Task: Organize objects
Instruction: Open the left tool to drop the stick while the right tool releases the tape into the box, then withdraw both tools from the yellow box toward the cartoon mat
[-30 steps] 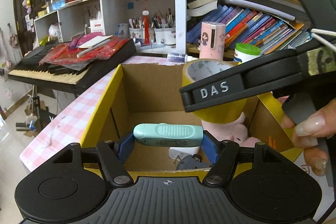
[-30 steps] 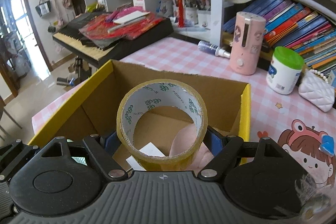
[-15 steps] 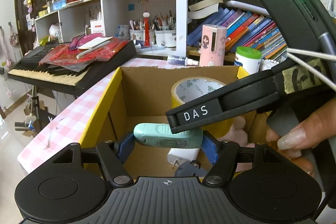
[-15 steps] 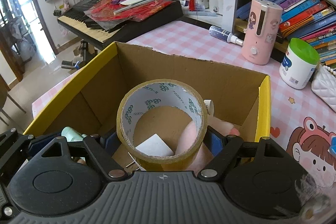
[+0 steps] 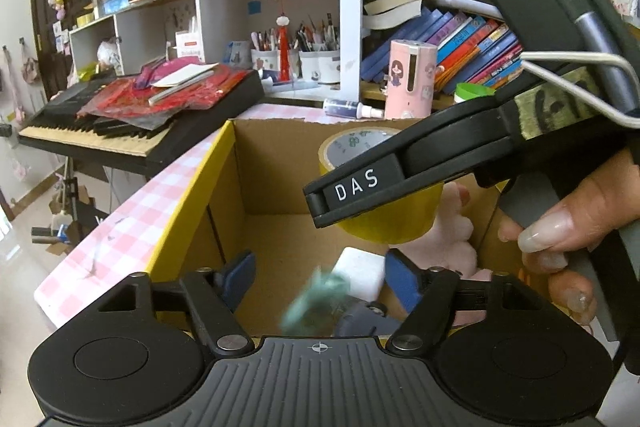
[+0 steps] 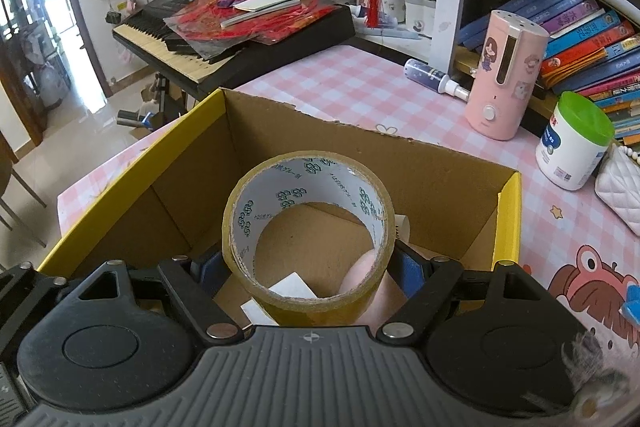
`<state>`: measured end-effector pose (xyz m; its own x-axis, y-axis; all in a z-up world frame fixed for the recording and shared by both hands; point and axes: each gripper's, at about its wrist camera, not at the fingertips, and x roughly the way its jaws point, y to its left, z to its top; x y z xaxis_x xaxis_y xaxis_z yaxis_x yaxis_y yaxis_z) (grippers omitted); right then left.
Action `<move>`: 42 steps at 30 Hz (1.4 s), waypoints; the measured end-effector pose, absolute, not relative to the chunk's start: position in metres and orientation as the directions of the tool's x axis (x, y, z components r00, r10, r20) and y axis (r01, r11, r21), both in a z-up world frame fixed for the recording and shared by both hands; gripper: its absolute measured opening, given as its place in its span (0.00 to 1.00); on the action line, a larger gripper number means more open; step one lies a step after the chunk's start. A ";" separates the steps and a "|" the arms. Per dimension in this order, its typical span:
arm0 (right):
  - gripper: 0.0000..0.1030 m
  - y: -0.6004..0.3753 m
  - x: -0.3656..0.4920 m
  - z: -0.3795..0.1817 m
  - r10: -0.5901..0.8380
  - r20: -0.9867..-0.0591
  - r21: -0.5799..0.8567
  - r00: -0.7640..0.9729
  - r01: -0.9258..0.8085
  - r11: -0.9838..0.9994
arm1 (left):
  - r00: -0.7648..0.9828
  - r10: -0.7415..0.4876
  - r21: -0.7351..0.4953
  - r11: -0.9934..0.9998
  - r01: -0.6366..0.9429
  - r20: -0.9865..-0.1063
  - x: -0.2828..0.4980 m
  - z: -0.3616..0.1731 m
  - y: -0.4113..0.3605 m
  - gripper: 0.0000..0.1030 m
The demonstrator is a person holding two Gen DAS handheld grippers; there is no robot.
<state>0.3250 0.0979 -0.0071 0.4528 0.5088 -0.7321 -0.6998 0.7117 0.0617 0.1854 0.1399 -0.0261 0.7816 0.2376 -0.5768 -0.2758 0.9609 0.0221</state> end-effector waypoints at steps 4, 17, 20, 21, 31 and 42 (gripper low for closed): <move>0.78 0.101 0.326 -0.010 0.498 -0.744 0.056 0.446 -0.700 0.712 | 0.788 0.247 0.020 0.958 -0.286 -0.564 0.180 -0.023 0.140 0.79; 0.79 0.115 0.317 -0.018 0.465 -0.777 -0.011 0.425 -0.748 0.664 | 0.793 0.269 0.011 0.949 -0.315 -0.547 0.163 -0.015 0.143 0.80; 0.87 0.112 0.312 -0.012 0.492 -0.747 -0.015 0.447 -0.752 0.659 | 0.794 0.278 0.007 0.945 -0.326 -0.540 0.159 -0.013 0.145 0.80; 0.87 0.111 0.310 -0.009 0.502 -0.737 -0.014 0.454 -0.752 0.659 | 0.795 0.281 0.006 0.944 -0.329 -0.537 0.157 -0.012 0.145 0.83; 0.88 0.081 0.282 0.030 0.560 -0.588 0.002 0.583 -0.692 0.722 | 0.817 0.308 -0.026 0.930 -0.366 -0.487 0.137 0.002 0.152 0.87; 0.90 0.028 0.229 0.047 0.497 -0.443 -0.006 0.746 -0.557 0.831 | 0.822 0.358 -0.073 0.900 -0.431 -0.442 0.104 0.012 0.165 0.91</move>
